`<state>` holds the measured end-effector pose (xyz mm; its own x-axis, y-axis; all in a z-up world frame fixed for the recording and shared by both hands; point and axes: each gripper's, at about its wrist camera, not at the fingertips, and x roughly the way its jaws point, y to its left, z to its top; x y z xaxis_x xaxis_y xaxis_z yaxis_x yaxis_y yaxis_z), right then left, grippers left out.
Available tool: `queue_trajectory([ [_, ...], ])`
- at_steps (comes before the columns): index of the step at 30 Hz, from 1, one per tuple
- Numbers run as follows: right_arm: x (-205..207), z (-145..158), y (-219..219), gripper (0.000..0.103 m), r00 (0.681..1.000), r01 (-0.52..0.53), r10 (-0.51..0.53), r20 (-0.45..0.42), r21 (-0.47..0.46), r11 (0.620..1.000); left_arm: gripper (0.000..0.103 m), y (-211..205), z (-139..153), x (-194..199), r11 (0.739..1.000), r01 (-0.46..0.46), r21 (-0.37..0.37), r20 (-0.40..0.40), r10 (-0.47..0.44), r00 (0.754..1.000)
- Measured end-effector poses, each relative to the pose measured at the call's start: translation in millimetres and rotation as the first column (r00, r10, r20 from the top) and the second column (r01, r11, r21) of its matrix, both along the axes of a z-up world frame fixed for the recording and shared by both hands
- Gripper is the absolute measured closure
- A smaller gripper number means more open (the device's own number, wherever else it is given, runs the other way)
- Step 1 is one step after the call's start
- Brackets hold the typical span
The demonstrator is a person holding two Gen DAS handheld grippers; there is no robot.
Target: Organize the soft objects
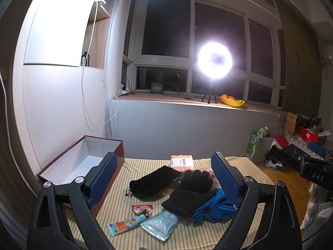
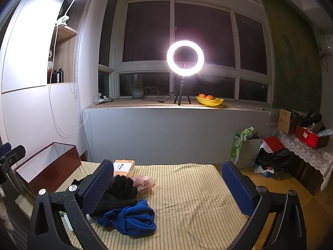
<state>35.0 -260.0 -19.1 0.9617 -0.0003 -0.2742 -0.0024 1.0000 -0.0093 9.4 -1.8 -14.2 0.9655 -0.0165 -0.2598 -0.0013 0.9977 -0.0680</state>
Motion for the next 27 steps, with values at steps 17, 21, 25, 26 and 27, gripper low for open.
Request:
queue_trajectory([
  [17, 9.5, -13.6, -3.9, 0.001, 1.000, -0.004, 0.004, -0.020, 0.014, 1.000, 0.011, -7.7, -8.0, 8.9, 1.000, 0.019, -0.011, -0.048, -0.020, 0.999],
  [21, 17.7, -22.3, -8.0, 0.001, 0.998, -0.035, 0.036, -0.051, 0.020, 0.999, 0.011, -1.8, -21.1, 18.0, 0.999, 0.022, -0.031, -0.104, -0.025, 0.994],
  [25, 32.5, -37.9, -13.7, 0.001, 0.989, -0.092, 0.096, -0.114, 0.041, 0.995, 0.011, 6.2, -42.2, 25.4, 0.997, 0.023, -0.075, -0.181, -0.036, 0.983],
  [26, 35.0, -41.0, -14.2, 0.001, 0.987, -0.101, 0.105, -0.122, 0.042, 0.994, 0.011, 7.4, -46.5, 27.4, 0.996, 0.024, -0.081, -0.195, -0.040, 0.980],
  [27, 38.7, -45.5, -15.1, 0.001, 0.983, -0.115, 0.120, -0.137, 0.044, 0.992, 0.011, 7.5, -53.2, 28.6, 0.995, 0.029, -0.092, -0.216, -0.049, 0.975],
])
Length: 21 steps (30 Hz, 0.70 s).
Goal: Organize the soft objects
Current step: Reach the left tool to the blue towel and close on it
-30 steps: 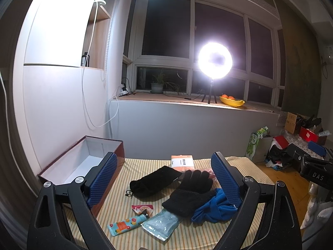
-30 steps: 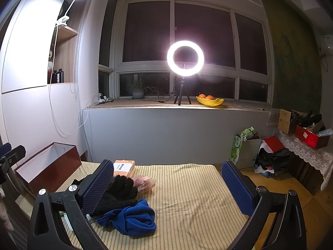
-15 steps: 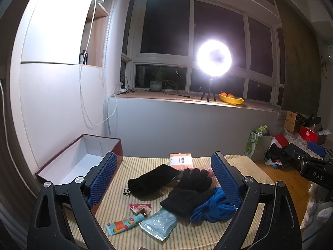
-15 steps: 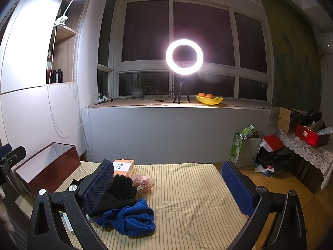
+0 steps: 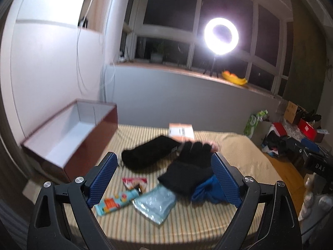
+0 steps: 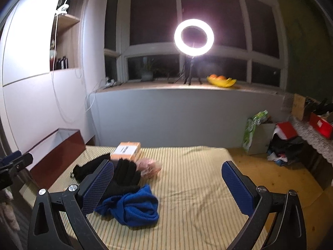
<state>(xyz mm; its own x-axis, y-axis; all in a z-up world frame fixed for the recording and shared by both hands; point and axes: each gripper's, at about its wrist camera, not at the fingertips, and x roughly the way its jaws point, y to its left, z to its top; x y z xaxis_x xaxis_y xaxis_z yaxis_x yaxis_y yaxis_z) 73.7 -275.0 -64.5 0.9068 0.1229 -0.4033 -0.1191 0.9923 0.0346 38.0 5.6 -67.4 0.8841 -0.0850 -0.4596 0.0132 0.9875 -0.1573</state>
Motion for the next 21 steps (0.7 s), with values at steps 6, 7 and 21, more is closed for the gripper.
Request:
queue_trajectory([
  [6, 21.0, -23.4, -6.9, 0.001, 0.990, -0.080, 0.084, -0.116, 0.041, 0.996, 0.011, 6.9, -25.2, 5.7, 0.999, 0.013, -0.034, -0.092, -0.016, 0.996],
  [7, 23.9, -27.3, -7.9, 0.001, 0.987, -0.089, 0.095, -0.132, 0.046, 0.995, 0.011, 9.8, -29.5, 5.4, 0.999, 0.006, -0.039, -0.106, -0.011, 0.994],
  [21, 82.3, -74.8, -14.2, 0.001, 0.894, -0.214, 0.265, -0.361, 0.176, 0.961, 0.018, -16.7, -72.2, 12.1, 0.986, 0.108, -0.131, -0.235, -0.136, 0.962],
])
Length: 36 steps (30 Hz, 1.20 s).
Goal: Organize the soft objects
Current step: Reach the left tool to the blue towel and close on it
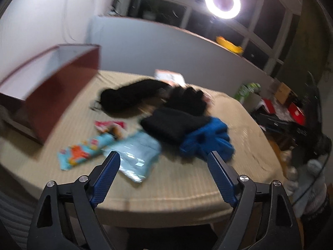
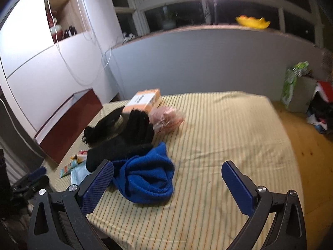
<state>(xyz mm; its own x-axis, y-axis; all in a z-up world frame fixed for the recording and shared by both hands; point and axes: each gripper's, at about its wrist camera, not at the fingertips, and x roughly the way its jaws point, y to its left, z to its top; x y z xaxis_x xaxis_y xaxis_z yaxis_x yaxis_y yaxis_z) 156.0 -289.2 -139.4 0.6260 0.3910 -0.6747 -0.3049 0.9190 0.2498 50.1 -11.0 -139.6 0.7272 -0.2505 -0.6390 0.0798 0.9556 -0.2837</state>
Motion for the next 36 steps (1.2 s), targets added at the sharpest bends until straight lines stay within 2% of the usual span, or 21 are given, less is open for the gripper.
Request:
queue_trajectory([
  [7, 33.3, -23.5, 0.7, 0.001, 0.988, -0.081, 0.088, -0.124, 0.063, 0.995, 0.022, -46.4, -22.5, 26.1, 0.995, 0.095, -0.024, -0.058, -0.096, 0.994],
  [13, 54.4, -36.9, 7.7, 0.003, 0.970, -0.123, 0.143, -0.194, 0.113, 0.986, 0.025, -62.8, -36.1, 50.1, 0.992, 0.115, -0.052, -0.104, -0.120, 0.987],
  [15, 60.1, -41.1, 12.4, 0.005, 0.965, -0.138, 0.161, -0.210, 0.116, 0.984, 0.029, -65.4, -39.6, 57.2, 0.991, 0.114, -0.064, -0.115, -0.120, 0.986],
  [17, 65.6, -46.8, 17.2, 0.012, 0.957, -0.149, 0.174, -0.231, 0.123, 0.981, 0.029, -67.8, -42.1, 62.0, 0.991, 0.114, -0.065, -0.118, -0.121, 0.986],
  [19, 70.1, -52.4, 21.5, 0.015, 0.948, -0.160, 0.190, -0.254, 0.136, 0.978, 0.030, -71.3, -45.5, 68.0, 0.992, 0.114, -0.051, -0.121, -0.120, 0.985],
  [21, 72.4, -57.1, 25.8, 0.016, 0.941, -0.172, 0.206, -0.268, 0.144, 0.974, 0.036, -74.1, -48.9, 71.7, 0.991, 0.118, -0.054, -0.130, -0.125, 0.984],
  [24, 75.7, -62.9, 30.8, 0.020, 0.932, -0.187, 0.223, -0.284, 0.151, 0.971, 0.038, -78.1, -54.1, 77.3, 0.990, 0.128, -0.057, -0.142, -0.135, 0.981],
  [29, 79.3, -73.0, 33.5, 0.042, 0.913, -0.194, 0.243, -0.326, 0.177, 0.965, 0.039, -82.0, -55.9, 83.7, 0.989, 0.136, -0.055, -0.137, -0.142, 0.980],
  [34, 74.6, -76.9, 37.3, 0.054, 0.900, -0.216, 0.273, -0.339, 0.198, 0.956, 0.040, -82.3, -56.0, 88.6, 0.986, 0.143, -0.085, -0.132, -0.154, 0.979],
  [36, 73.3, -76.7, 37.3, 0.055, 0.897, -0.222, 0.282, -0.339, 0.206, 0.953, 0.048, -83.8, -57.1, 90.9, 0.984, 0.153, -0.087, -0.130, -0.163, 0.978],
])
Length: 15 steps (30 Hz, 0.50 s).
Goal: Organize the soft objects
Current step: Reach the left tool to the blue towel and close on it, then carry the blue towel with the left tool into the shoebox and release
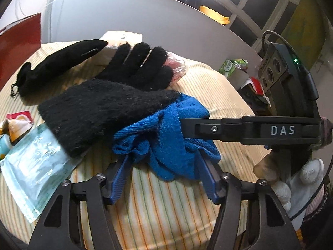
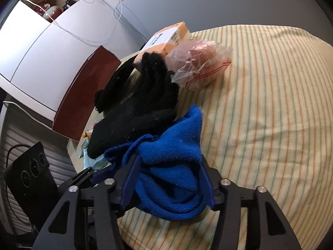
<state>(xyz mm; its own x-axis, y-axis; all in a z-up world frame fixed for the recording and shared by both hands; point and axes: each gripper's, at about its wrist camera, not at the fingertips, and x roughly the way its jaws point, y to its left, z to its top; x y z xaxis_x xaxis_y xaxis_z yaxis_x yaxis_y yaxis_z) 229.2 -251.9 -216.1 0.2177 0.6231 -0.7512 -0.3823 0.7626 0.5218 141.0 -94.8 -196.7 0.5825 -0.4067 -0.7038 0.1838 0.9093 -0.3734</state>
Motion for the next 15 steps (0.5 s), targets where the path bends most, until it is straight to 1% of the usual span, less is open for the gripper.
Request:
queue_trajectory([
  [1, -0.6, 0.1, 1.2, 0.056, 1.000, -0.003, 0.003, -0.004, 0.008, 1.000, 0.051, -0.1, -0.5, 0.7, 1.000, 0.006, -0.007, -0.001, -0.006, 1.000],
  [3, -0.7, 0.3, 0.7, 0.062, 1.000, -0.004, 0.005, -0.019, 0.029, 1.000, 0.063, -0.8, -1.5, 0.7, 0.999, 0.018, -0.029, -0.009, -0.018, 1.000],
  [5, -1.4, -0.1, 0.0, 0.068, 0.999, -0.004, 0.006, -0.037, 0.048, 0.999, 0.070, -2.3, -3.2, 1.0, 0.999, 0.033, -0.042, -0.013, -0.033, 0.999],
  [7, -3.6, -0.3, -0.5, 0.070, 0.999, -0.005, 0.007, -0.043, 0.051, 0.999, 0.077, -4.9, -4.0, 1.6, 0.998, 0.050, -0.046, -0.010, -0.050, 0.999],
  [8, -5.3, -0.2, -1.6, 0.071, 0.999, -0.005, 0.008, -0.044, 0.052, 0.999, 0.083, -6.6, -4.0, 1.1, 0.997, 0.061, -0.051, -0.011, -0.061, 0.998],
  [9, -7.7, -0.2, -1.5, 0.072, 0.999, -0.004, 0.007, -0.045, 0.056, 0.998, 0.086, -8.3, -3.4, -0.3, 0.996, 0.071, -0.054, -0.007, -0.071, 0.997],
  [12, -16.4, 1.2, -1.3, 0.074, 0.999, 0.002, 0.000, -0.044, 0.056, 0.998, 0.086, -11.6, -0.6, -2.8, 0.995, 0.086, -0.051, 0.005, -0.086, 0.996],
  [15, -25.1, 5.3, -3.4, 0.077, 0.999, 0.010, -0.008, -0.038, 0.047, 0.999, 0.087, -11.4, 1.2, -4.0, 0.992, 0.101, -0.070, 0.009, -0.101, 0.995],
])
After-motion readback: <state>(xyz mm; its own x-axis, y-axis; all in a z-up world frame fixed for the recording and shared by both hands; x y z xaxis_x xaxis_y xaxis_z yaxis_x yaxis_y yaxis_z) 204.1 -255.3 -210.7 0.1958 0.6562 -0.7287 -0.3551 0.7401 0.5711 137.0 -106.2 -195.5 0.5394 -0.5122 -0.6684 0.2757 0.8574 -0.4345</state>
